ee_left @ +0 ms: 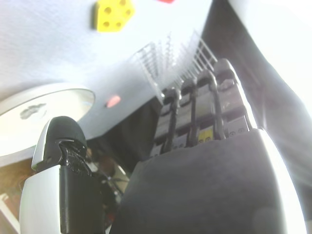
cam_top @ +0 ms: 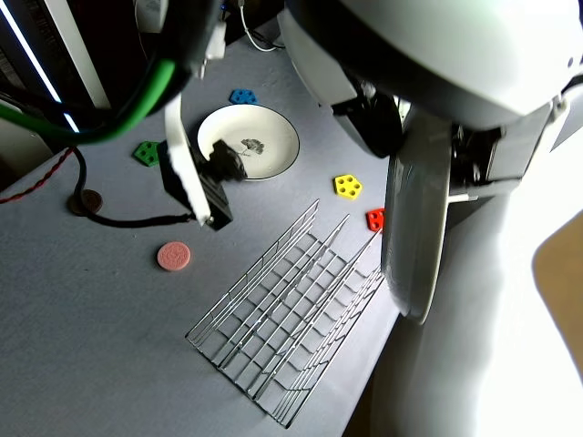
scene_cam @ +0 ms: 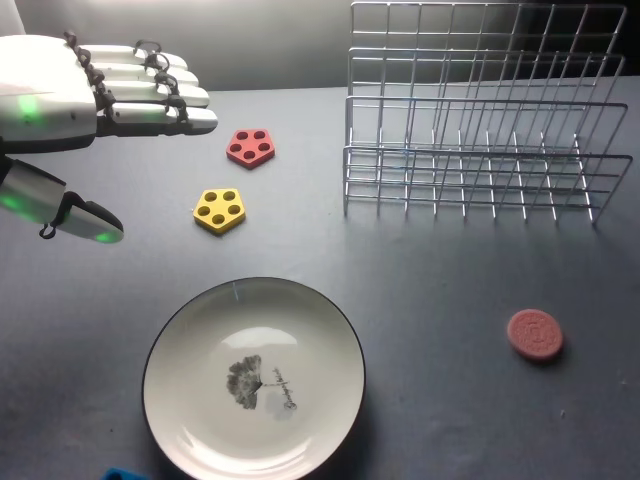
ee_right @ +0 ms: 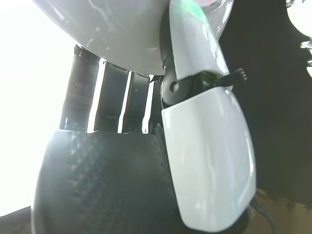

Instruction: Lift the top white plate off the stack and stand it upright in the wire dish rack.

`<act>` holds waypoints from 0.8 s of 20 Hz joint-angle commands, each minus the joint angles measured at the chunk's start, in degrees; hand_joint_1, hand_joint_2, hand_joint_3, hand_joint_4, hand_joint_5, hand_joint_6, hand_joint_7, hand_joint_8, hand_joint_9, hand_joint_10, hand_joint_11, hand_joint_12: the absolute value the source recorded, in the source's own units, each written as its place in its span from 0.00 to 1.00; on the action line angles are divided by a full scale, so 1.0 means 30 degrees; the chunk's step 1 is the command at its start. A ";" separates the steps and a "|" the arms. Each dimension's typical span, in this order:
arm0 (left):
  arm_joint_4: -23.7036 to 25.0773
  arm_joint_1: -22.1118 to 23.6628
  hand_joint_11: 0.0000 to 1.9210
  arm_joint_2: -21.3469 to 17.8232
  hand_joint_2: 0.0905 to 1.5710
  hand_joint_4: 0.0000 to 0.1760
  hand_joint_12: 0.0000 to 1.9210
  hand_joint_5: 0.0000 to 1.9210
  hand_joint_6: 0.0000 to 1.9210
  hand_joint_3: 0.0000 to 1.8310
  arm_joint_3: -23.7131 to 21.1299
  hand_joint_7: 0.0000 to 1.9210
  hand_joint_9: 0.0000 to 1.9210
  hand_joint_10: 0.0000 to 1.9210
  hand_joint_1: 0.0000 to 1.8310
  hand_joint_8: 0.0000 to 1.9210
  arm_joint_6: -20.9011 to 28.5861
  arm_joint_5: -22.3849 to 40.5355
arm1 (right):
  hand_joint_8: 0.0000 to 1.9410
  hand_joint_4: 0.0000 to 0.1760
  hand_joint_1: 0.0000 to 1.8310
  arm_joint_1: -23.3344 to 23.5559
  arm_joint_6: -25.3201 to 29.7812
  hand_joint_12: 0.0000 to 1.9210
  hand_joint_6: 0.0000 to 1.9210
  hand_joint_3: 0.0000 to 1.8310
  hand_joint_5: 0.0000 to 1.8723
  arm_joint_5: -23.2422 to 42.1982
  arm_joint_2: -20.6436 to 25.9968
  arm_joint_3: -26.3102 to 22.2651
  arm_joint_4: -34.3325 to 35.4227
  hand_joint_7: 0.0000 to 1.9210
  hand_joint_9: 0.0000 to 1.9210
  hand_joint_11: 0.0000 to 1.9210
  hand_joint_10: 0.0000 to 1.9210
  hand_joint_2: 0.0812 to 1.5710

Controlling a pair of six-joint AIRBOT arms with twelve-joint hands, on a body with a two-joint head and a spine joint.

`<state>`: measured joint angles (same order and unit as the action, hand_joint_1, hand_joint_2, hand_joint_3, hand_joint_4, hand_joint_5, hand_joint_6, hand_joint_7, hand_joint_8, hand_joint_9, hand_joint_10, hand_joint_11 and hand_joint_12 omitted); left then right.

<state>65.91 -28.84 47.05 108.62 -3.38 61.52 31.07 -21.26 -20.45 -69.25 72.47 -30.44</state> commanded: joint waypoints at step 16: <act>-0.1519 0.0861 0.00 0.0231 0.68 0.00 0.08 0.02 0.00 0.00 0.0211 0.02 0.01 0.00 0.21 0.00 -0.0062 0.0849 | 0.50 0.00 0.81 0.1607 -0.0025 0.83 0.67 0.00 0.37 0.0733 0.0195 -0.1184 -0.0412 0.42 0.48 0.41 0.53 0.72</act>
<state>65.82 -27.81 48.03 109.03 -3.38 61.25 34.35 -21.28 -24.97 -69.34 68.99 -29.93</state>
